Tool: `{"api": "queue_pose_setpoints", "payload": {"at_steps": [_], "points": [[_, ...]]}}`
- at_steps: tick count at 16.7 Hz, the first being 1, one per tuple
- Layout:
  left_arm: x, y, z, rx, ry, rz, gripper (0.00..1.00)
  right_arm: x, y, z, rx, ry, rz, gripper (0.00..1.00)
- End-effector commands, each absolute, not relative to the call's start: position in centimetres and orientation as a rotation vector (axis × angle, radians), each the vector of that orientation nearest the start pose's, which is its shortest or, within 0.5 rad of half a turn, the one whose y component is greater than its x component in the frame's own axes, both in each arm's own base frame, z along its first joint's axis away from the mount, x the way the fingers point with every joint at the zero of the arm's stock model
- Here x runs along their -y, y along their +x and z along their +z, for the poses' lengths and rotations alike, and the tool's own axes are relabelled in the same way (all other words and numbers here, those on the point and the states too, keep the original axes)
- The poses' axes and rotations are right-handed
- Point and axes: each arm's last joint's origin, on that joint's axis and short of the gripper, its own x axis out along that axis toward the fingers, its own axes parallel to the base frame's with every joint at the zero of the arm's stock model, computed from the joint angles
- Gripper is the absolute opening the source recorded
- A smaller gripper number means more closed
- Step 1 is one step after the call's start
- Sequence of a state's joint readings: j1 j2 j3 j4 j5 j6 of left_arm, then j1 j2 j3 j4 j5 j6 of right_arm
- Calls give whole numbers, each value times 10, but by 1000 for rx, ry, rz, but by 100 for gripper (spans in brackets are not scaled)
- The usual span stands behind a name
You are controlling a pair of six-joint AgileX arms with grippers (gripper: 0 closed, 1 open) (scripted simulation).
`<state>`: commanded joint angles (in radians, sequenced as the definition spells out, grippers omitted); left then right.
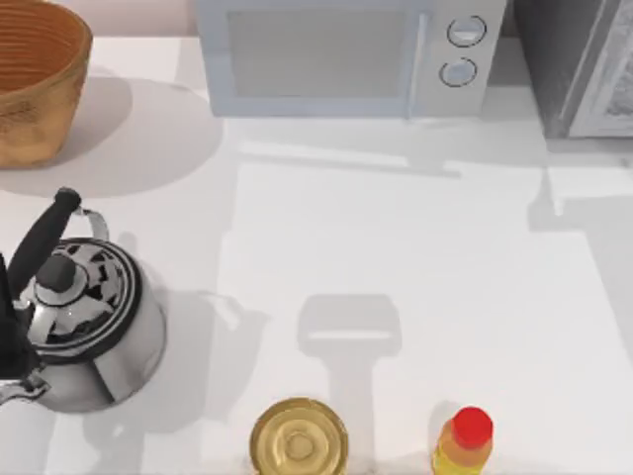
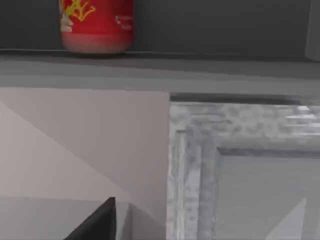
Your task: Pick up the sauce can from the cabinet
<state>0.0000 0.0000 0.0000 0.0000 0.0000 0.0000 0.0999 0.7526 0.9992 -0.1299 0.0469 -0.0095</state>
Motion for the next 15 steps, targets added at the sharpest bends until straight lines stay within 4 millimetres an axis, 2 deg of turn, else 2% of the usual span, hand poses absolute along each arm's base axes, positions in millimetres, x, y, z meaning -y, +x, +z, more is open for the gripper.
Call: {"api": "queue_pose_setpoints", "payload": {"at_steps": [4,7,11,15], "points": [[1,106,160,0,0,0,100,-28,198,472,85,-6,39,100],[1,106,160,0,0,0,100,-37,228,499,52,-1,20,100],[1,106,160,0,0,0,100,-46,254,510,5,0,2,100],[1,106,160,0,0,0,100,-47,256,510,0,0,0,100]]}}
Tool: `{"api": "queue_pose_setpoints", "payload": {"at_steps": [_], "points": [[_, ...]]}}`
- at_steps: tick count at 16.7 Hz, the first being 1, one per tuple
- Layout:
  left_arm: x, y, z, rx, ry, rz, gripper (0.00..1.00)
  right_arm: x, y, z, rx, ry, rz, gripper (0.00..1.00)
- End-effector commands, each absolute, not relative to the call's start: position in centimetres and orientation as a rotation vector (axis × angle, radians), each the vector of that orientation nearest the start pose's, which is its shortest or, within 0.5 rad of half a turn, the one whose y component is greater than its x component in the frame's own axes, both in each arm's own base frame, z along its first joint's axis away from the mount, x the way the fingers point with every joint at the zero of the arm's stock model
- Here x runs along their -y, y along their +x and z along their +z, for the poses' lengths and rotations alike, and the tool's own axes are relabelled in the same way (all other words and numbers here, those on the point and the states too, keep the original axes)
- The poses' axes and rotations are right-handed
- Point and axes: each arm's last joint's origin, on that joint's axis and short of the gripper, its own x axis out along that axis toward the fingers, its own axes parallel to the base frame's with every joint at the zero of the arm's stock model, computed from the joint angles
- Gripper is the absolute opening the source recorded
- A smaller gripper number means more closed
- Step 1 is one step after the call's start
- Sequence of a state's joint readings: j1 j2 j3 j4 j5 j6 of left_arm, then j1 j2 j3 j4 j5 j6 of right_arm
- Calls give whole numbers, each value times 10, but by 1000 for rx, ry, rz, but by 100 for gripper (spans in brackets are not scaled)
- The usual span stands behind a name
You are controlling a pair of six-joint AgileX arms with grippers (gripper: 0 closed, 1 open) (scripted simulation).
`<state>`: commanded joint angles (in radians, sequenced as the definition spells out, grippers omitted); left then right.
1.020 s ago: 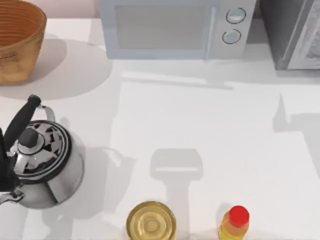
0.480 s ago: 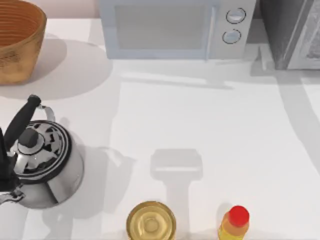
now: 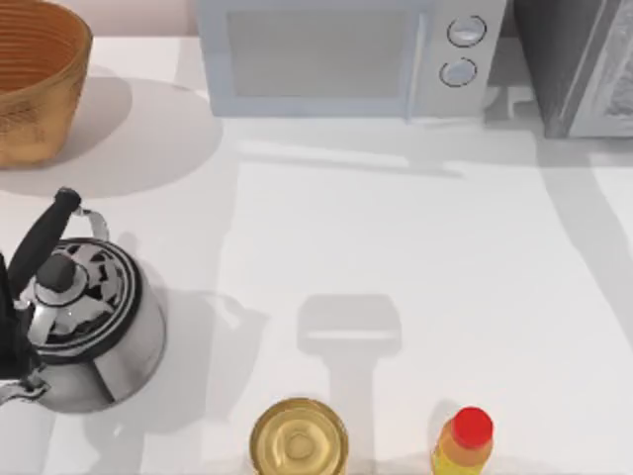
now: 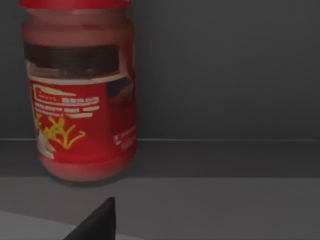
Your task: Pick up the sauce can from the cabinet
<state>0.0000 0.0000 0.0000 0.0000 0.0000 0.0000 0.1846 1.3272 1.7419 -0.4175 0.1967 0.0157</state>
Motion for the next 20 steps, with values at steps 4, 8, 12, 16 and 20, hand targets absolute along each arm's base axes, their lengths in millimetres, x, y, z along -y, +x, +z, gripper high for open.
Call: {"api": "queue_pose_setpoints", "payload": {"at_steps": [4,8,12,16,20], "points": [[1,106,160,0,0,0,100,-52,265,512,3,2,-2,100],[1,106,160,0,0,0,100,-78,303,516,-3,4,-7,100],[1,106,160,0,0,0,100,-112,341,513,-4,4,-9,100],[1,106,160,0,0,0,100,-128,354,509,-3,5,-10,100],[1,106,160,0,0,0,100,-126,355,508,-7,3,-12,100]]}}
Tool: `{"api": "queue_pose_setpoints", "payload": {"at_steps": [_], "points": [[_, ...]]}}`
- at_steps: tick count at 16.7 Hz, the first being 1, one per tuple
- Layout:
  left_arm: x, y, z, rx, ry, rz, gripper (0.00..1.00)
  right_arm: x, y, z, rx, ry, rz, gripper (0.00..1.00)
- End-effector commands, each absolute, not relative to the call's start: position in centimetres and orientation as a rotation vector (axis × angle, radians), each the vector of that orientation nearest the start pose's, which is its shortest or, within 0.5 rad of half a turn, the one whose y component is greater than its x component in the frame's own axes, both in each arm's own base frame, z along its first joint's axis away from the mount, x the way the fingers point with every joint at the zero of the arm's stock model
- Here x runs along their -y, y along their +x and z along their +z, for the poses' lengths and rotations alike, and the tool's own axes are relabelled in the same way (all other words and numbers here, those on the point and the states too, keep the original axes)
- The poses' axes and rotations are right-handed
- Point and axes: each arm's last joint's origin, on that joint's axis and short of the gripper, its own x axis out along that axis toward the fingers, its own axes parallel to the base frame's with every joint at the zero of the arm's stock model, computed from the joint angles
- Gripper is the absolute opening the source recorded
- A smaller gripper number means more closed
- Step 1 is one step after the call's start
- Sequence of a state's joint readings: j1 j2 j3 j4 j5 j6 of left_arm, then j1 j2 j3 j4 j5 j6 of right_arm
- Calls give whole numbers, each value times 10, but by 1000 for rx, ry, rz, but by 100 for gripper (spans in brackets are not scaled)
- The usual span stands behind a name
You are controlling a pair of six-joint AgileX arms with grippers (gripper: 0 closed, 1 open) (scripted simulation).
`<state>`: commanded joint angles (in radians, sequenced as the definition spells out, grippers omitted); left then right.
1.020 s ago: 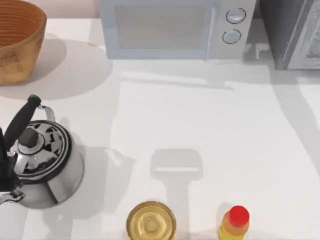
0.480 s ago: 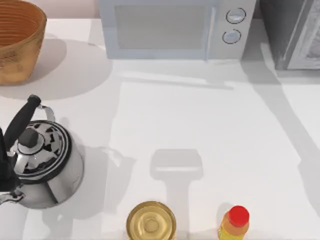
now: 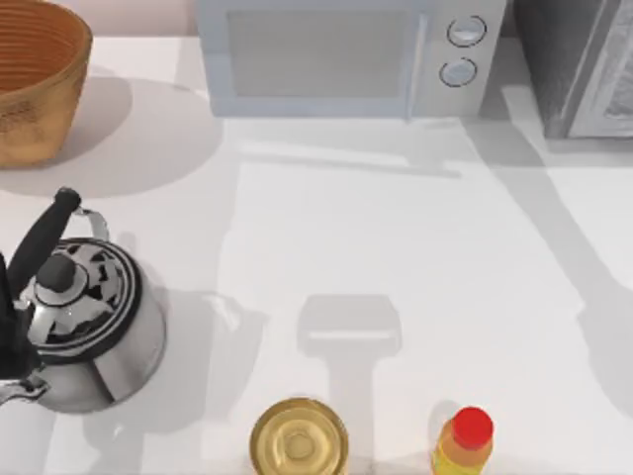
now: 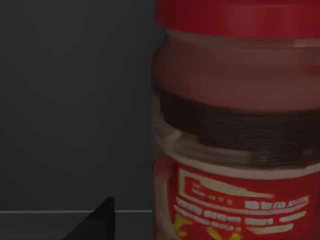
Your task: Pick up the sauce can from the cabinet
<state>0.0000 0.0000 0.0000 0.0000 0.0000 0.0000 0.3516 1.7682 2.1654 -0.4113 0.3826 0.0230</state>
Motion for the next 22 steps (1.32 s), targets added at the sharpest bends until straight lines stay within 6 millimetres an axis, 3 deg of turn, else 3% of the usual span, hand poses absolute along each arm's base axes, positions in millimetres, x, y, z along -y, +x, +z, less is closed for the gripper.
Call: {"api": "queue_pose_setpoints", "payload": {"at_steps": [12,18,22], "points": [[1,106,160,0,0,0,100,-128,410,511,-2,5,-10,100],[1,106,160,0,0,0,100,-127,414,509,-3,5,-10,100],[1,106,160,0,0,0,100,-127,414,509,-3,5,-10,70]]}}
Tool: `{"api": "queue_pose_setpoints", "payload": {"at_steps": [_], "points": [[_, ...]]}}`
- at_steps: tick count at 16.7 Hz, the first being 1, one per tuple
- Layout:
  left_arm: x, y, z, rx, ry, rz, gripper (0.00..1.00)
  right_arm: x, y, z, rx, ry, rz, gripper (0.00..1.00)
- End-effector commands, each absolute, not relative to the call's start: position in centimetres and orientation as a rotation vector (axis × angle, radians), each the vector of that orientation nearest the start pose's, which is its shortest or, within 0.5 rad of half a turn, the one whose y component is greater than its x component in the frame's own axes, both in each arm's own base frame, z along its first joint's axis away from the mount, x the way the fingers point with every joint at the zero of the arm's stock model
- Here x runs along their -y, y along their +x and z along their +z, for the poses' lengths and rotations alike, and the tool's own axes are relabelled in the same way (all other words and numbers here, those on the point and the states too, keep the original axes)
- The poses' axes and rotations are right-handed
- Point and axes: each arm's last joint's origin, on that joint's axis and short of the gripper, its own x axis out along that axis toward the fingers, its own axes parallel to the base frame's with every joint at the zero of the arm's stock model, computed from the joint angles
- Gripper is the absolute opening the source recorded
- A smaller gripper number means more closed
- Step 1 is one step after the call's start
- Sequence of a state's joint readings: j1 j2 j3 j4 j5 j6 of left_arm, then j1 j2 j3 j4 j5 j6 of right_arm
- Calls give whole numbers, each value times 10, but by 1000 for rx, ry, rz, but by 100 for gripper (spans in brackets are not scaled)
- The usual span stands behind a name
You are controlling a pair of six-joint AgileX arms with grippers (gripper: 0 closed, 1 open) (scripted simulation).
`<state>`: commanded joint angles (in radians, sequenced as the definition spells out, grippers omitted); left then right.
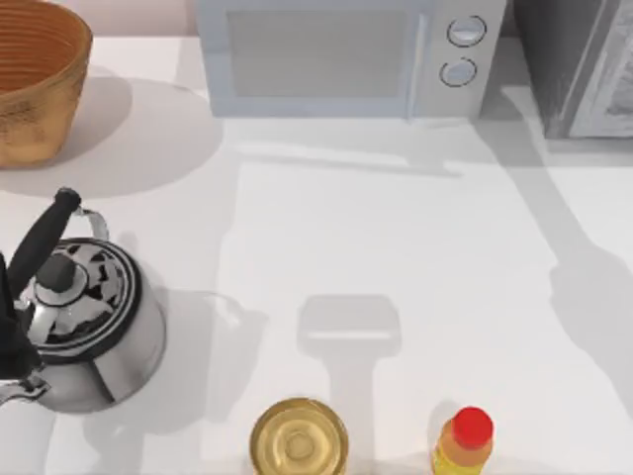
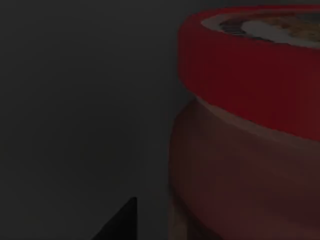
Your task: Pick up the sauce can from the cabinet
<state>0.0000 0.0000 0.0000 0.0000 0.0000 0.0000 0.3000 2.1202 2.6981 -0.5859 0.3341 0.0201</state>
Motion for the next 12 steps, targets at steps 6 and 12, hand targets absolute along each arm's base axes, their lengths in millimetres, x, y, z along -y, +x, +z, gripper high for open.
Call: {"api": "queue_pose_setpoints", "payload": {"at_steps": [6,12], "points": [[1,106,160,0,0,0,100,-127,414,509,-3,5,-10,25],[1,106,160,0,0,0,100,-127,414,509,-3,5,-10,0]]}}
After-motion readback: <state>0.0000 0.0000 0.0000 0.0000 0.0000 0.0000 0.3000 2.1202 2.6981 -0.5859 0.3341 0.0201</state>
